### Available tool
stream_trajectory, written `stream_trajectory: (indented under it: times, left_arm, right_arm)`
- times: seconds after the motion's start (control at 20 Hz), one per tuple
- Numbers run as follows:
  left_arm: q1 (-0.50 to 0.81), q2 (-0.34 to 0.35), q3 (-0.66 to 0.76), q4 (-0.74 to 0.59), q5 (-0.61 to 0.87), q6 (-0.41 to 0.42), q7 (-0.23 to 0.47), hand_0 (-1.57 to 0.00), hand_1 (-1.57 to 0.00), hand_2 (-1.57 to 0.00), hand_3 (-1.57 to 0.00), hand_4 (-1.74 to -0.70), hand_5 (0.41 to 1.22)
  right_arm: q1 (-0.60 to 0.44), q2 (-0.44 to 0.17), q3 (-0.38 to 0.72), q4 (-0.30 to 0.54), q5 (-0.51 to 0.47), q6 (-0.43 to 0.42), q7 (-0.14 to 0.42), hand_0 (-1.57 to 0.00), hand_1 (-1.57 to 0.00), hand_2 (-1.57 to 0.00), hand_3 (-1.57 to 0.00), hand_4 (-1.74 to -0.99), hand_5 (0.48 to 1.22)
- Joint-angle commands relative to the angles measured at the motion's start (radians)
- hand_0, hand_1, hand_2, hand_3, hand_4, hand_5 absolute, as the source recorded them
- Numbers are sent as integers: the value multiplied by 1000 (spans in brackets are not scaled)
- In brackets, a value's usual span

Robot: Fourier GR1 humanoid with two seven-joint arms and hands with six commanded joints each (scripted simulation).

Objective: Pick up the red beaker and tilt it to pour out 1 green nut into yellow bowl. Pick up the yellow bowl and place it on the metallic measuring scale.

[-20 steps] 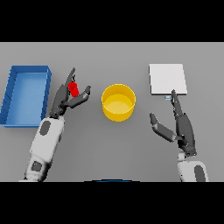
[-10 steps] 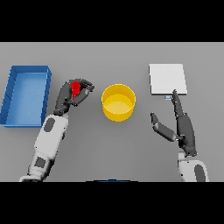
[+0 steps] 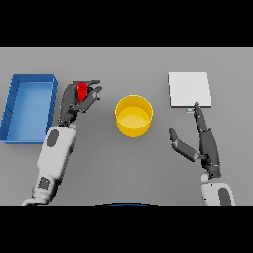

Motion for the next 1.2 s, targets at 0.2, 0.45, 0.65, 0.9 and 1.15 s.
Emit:
stream_trajectory:
  times: [0.2,0.45,0.65,0.9,1.15]
  left_arm:
    - [-14,70,-139,-128,-113,-29,114,-1561,-1561,-1561,-1558,-1728,1121]
    - [-46,144,-237,-145,-204,-76,225,-1564,-1565,-1565,-1562,-1733,1112]
    - [-98,179,-300,-115,-279,-82,295,-1567,-1567,-1567,-1565,-1736,1117]
    - [-201,247,-471,-70,-484,-114,356,-1570,-1570,-1570,-1569,-1739,1127]
    - [-282,295,-601,-31,-620,-166,353,-1571,-1571,-1571,-1570,-1740,1190]
  right_arm:
    - [-2,-20,-11,10,-8,12,-6,1,1,1,1,-1257,663]
    - [-9,-14,2,7,20,1,13,1,1,1,1,-1256,678]
    - [-1,-12,1,-4,8,7,21,1,1,1,1,-1255,681]
    - [4,-9,8,-13,9,13,39,1,1,1,1,-1256,690]
    - [11,-2,21,-24,18,14,39,1,1,1,1,-1274,704]
